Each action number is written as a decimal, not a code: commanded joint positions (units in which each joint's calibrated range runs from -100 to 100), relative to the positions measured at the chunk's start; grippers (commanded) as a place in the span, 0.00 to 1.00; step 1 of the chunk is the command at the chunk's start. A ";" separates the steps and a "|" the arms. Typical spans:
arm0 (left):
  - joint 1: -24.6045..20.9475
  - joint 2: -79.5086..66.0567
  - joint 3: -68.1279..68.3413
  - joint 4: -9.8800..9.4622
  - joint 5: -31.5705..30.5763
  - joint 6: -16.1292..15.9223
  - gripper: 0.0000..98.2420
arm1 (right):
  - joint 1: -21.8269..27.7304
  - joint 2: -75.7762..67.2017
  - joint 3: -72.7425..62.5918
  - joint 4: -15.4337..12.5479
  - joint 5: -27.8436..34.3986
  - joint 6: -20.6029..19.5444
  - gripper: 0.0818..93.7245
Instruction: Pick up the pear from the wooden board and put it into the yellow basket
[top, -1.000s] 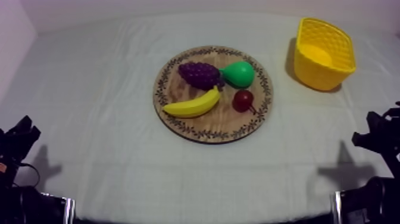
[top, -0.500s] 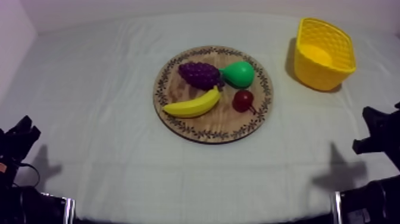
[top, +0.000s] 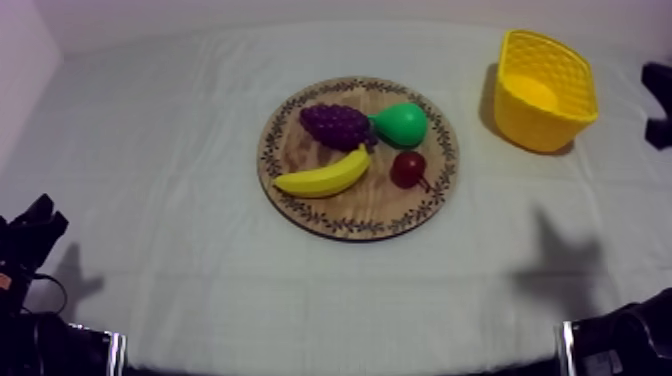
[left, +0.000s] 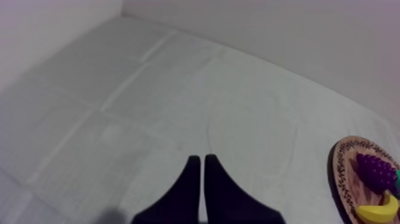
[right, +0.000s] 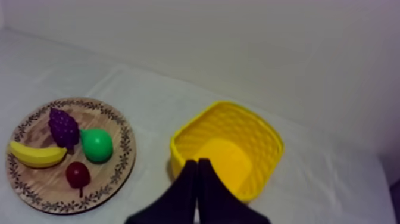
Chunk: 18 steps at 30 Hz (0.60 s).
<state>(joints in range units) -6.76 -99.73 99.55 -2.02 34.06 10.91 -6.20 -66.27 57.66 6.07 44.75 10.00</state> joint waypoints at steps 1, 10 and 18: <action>0.00 -0.01 0.00 -0.01 -0.03 0.01 0.00 | -1.50 9.76 -5.79 0.40 -1.06 2.46 0.01; 0.00 -0.01 0.00 -0.01 -0.03 0.01 0.00 | -3.50 29.17 -23.60 -5.76 1.42 15.40 0.01; 0.00 -0.01 0.00 -0.01 -0.03 0.00 0.00 | -6.58 41.55 -28.73 -9.57 5.96 26.12 0.01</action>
<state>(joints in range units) -6.76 -99.73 99.55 -2.02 33.98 10.91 -12.19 -28.64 29.05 -3.27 49.67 31.01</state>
